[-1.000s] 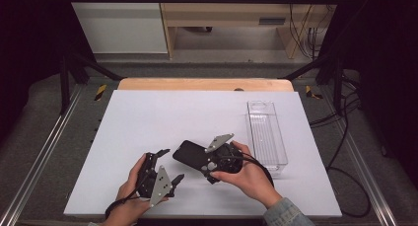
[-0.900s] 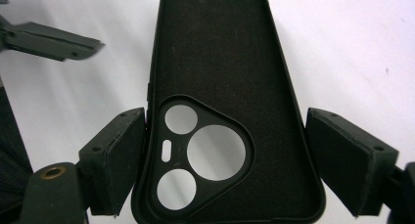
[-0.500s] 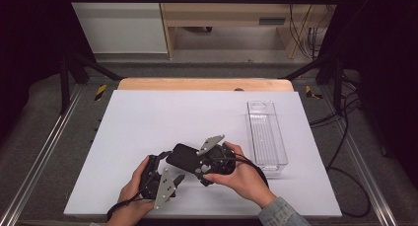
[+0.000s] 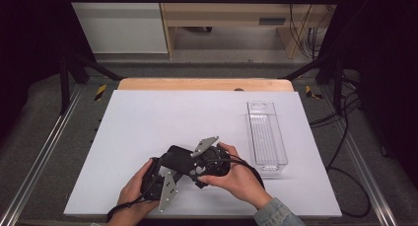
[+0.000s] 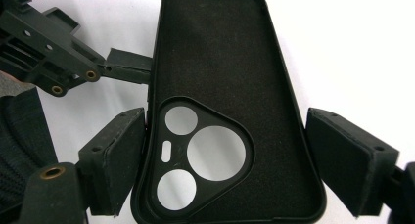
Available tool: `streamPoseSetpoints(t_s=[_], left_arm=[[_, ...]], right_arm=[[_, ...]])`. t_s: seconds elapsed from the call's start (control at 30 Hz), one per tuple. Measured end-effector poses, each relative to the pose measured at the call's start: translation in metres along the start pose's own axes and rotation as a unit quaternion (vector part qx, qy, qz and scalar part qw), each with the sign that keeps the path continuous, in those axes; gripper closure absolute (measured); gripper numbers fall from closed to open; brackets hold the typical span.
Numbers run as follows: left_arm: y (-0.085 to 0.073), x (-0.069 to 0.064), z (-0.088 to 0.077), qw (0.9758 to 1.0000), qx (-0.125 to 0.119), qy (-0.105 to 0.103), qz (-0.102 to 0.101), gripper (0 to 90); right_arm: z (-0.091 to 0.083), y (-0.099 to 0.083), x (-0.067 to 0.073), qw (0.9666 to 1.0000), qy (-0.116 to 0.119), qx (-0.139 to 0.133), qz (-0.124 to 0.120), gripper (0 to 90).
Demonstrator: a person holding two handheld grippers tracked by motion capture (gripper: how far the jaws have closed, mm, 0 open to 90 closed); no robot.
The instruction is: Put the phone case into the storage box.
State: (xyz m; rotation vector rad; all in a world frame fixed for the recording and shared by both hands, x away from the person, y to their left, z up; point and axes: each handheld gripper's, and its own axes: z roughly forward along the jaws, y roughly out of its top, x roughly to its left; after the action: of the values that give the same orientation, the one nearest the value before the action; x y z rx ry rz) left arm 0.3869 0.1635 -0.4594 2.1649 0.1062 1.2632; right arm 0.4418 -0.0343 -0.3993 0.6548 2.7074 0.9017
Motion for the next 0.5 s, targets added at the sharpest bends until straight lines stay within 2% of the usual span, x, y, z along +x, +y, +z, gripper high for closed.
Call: streamPoseSetpoints(t_s=[0.1, 0.5], left_arm=[[0.0019, -0.0018, -0.0005, 1.0, -0.002, 0.0, 0.009, 30.6], [0.0028, -0.0035, -0.0013, 0.9997, 0.001, -0.004, 0.022, 47.2]], right_arm=[[0.0002, 0.0006, 0.001, 1.0, 0.001, -0.003, -0.001, 17.5], [-0.003, 0.0023, -0.0007, 1.0, 0.003, -0.008, 0.004, 17.1]])
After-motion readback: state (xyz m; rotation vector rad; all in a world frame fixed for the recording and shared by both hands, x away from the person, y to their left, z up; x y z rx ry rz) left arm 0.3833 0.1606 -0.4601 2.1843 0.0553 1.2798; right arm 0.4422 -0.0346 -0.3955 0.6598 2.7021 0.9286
